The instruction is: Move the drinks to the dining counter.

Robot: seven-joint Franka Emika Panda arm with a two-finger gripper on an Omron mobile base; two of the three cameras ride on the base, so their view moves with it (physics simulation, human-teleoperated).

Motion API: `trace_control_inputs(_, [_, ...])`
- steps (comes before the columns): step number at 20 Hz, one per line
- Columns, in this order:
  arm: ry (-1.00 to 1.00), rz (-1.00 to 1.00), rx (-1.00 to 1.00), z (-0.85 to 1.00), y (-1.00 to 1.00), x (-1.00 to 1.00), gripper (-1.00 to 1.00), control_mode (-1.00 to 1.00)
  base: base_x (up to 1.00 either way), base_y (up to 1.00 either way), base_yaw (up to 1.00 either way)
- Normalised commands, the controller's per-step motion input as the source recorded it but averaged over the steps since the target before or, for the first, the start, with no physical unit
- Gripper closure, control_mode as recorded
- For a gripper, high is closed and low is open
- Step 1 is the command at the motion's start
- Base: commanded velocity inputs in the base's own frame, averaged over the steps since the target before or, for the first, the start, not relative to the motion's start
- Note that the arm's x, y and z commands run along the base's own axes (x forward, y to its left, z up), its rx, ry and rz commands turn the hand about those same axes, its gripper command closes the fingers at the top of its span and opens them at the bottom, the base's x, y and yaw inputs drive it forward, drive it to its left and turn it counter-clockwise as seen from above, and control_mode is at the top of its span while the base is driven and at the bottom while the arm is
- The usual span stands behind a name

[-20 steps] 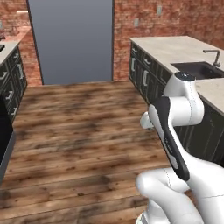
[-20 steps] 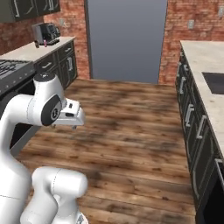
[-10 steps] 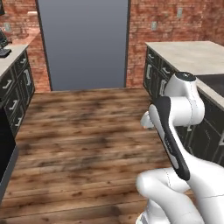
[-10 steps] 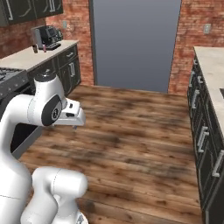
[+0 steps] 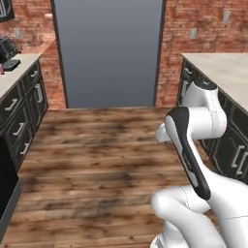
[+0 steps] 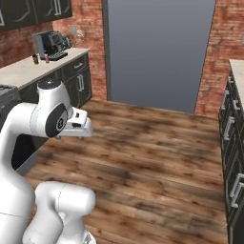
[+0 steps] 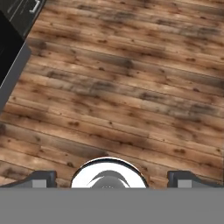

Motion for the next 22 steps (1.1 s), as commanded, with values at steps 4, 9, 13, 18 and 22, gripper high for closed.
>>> trace_control_inputs(4, [0.00, 0.00, 0.00, 0.00, 0.00, 0.00, -1.00, 1.00, 1.00, 0.00, 0.21])
trace_control_inputs(9, [0.00, 0.00, 0.00, 0.00, 0.00, 0.00, -1.00, 1.00, 1.00, 0.16, 0.33])
trace_control_inputs(13, [0.00, 0.00, 0.00, 0.00, 0.00, 0.00, -1.00, 1.00, 1.00, 0.18, 0.50])
trace_control_inputs(18, [0.00, 0.00, 0.00, 0.00, 0.00, 0.00, -1.00, 1.00, 1.00, 0.06, 0.58])
trace_control_inputs(22, [0.00, 0.00, 0.00, 0.00, 0.00, 0.00, -1.00, 1.00, 1.00, -0.01, 0.63])
